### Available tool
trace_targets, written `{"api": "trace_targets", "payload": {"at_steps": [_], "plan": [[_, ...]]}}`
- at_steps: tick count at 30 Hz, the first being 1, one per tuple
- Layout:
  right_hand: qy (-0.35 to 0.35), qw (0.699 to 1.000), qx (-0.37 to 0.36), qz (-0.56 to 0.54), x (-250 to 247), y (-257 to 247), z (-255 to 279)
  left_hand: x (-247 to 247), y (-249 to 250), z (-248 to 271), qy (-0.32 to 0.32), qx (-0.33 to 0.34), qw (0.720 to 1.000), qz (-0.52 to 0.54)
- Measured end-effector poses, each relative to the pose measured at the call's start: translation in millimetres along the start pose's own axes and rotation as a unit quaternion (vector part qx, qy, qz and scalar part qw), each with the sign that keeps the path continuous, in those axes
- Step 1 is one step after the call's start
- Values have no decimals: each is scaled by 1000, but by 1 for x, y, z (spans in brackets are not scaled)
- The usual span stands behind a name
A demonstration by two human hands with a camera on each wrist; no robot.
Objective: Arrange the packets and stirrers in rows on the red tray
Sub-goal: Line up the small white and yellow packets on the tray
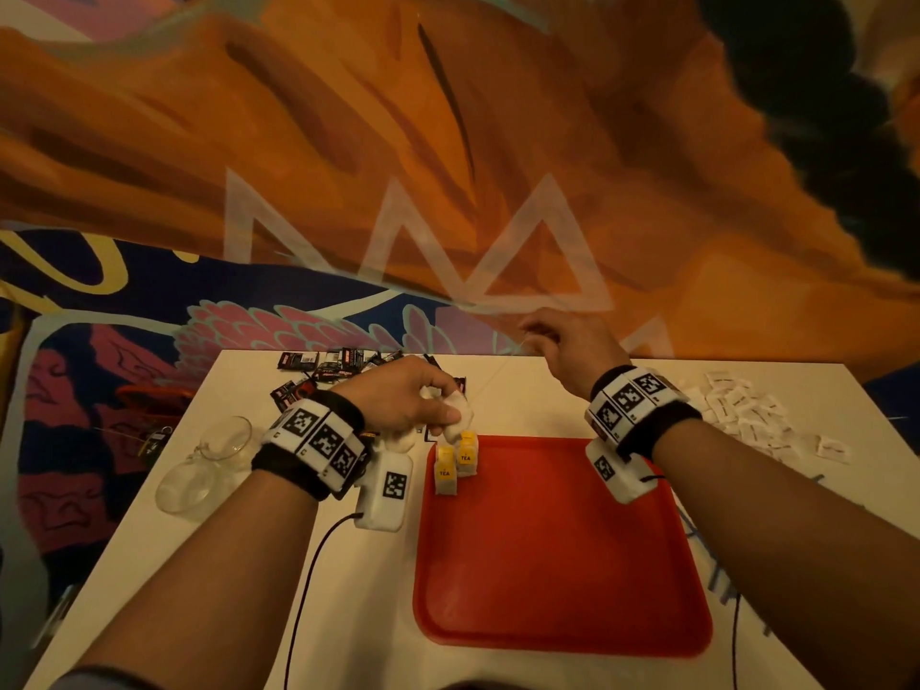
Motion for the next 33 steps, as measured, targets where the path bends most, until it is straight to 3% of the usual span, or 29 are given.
{"api": "trace_targets", "payload": {"at_steps": [2,4,5,8,12,20,26,33], "plan": [[0,1000,7,-7,2,-1,2,-1,6,2,15,22,1000,15],[-29,999,13,-9,12,-2,6,-6,14,3,56,54,991,112],[-46,999,18,-13,20,-3,9,-9,16,3,78,67,975,195],[-76,996,16,-51,42,-10,25,-16,15,-4,141,93,894,415],[-88,993,-27,-79,59,-29,44,-23,1,-15,209,56,842,495],[-102,993,-52,-27,65,-34,42,-16,-12,-22,234,-9,839,492],[-81,997,-17,4,57,-19,35,-17,3,-17,194,13,809,555],[-126,990,-40,-42,62,-43,42,-14,-4,-25,225,21,814,535]]}}
Point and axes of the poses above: each hand's wrist, its own z-axis away from the middle knuckle, its own x-axis out of the palm, y = z × x, the point moved 7 cm from there along -z, towards the middle knuckle, and after that the axes turned 3 degrees about -y, right-handed, at the moved point
